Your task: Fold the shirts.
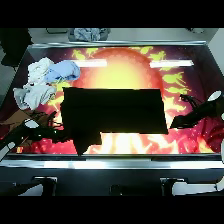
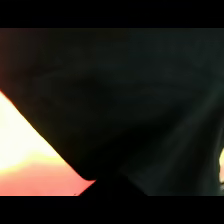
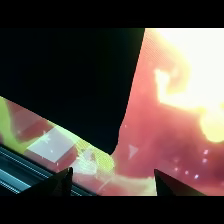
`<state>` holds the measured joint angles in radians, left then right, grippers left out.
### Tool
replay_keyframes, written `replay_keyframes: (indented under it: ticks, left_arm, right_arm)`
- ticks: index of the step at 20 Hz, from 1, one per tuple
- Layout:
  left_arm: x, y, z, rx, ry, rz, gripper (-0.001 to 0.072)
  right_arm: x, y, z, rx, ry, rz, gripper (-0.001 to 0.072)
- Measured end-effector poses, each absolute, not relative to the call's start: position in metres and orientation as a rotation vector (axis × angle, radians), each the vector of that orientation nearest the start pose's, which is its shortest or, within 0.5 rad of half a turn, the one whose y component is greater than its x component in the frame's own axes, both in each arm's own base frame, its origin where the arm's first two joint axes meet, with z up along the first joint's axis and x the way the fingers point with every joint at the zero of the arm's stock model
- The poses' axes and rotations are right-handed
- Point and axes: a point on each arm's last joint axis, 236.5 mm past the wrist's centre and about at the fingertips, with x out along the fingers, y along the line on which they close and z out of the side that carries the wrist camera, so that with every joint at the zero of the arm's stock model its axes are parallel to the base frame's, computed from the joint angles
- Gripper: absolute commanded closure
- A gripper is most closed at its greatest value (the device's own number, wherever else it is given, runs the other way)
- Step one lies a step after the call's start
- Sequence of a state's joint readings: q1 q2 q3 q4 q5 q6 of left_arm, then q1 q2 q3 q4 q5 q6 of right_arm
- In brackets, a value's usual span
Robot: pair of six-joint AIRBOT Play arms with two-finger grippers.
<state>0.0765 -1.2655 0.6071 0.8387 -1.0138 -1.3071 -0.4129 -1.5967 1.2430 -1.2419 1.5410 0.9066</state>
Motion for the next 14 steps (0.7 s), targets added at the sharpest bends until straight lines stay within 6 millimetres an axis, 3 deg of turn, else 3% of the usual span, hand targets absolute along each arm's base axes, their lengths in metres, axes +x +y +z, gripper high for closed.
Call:
replay_keyframes:
  ticks: [8, 9, 10, 11, 12, 14]
  left_arm:
    - [0.277, -0.116, -0.101, -0.650, 1.461, -0.288, 0.0677]
    - [0.277, -0.116, -0.101, -0.648, 1.459, -0.290, 0.0677]
    - [0.277, -0.116, -0.101, -0.647, 1.459, -0.291, 0.0677]
    - [0.278, -0.116, -0.101, -0.645, 1.457, -0.294, 0.0677]
    - [0.278, -0.116, -0.101, -0.645, 1.456, -0.294, 0.0677]
    - [0.280, -0.116, -0.099, -0.636, 1.447, -0.302, 0.0678]
  right_arm:
    - [0.299, -0.020, -0.093, 0.357, 1.625, 0.545, 0.0109]
    - [0.300, -0.015, -0.095, 0.389, 1.612, 0.540, 0.0163]
    - [0.303, -0.012, -0.098, 0.408, 1.599, 0.528, 0.0277]
    - [0.305, -0.011, -0.103, 0.419, 1.587, 0.509, 0.0572]
    - [0.308, -0.009, -0.109, 0.425, 1.578, 0.491, 0.0671]
    - [0.309, -0.006, -0.111, 0.431, 1.573, 0.483, 0.0672]
